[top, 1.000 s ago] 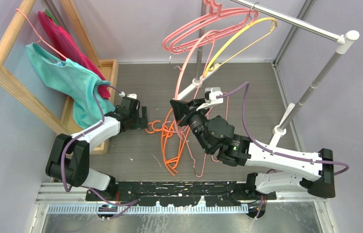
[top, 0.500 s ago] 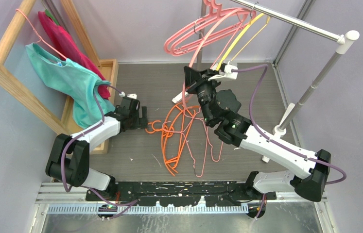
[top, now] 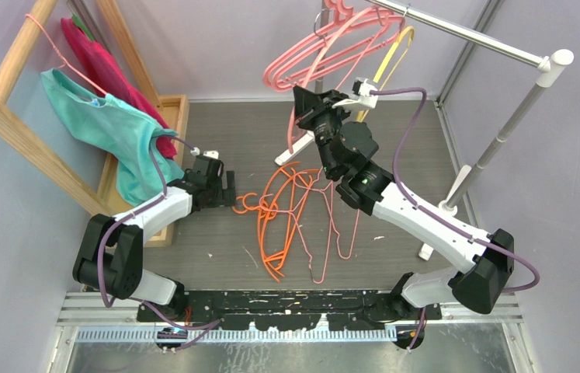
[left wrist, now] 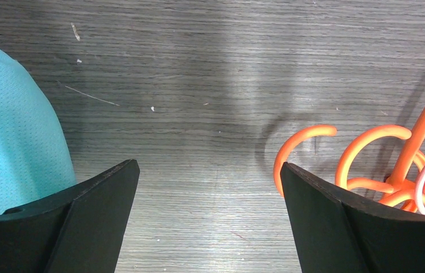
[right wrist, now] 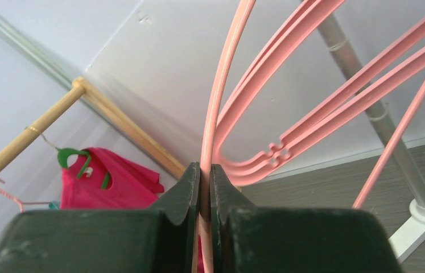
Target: Organize the hangers
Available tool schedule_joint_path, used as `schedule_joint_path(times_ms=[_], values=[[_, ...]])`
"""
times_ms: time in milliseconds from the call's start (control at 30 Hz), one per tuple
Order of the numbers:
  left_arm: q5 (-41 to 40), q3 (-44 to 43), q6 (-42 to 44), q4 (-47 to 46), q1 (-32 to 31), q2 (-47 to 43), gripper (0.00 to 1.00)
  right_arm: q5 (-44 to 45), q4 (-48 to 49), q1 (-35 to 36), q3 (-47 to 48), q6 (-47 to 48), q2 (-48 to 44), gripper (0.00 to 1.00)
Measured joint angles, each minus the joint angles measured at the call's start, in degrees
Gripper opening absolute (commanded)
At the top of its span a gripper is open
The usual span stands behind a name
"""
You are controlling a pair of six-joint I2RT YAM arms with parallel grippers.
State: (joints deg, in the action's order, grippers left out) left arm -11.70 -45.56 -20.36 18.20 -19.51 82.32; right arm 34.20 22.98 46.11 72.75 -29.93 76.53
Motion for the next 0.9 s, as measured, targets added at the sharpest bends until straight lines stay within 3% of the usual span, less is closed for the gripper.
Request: schedule_joint_path(times_ms=[900], values=[[0.00,0.00,0.02,-0.57,0.00,1.95,0.98,-7.04,-1.90,-15.37,6.75,-11.98,8.28,0.01]])
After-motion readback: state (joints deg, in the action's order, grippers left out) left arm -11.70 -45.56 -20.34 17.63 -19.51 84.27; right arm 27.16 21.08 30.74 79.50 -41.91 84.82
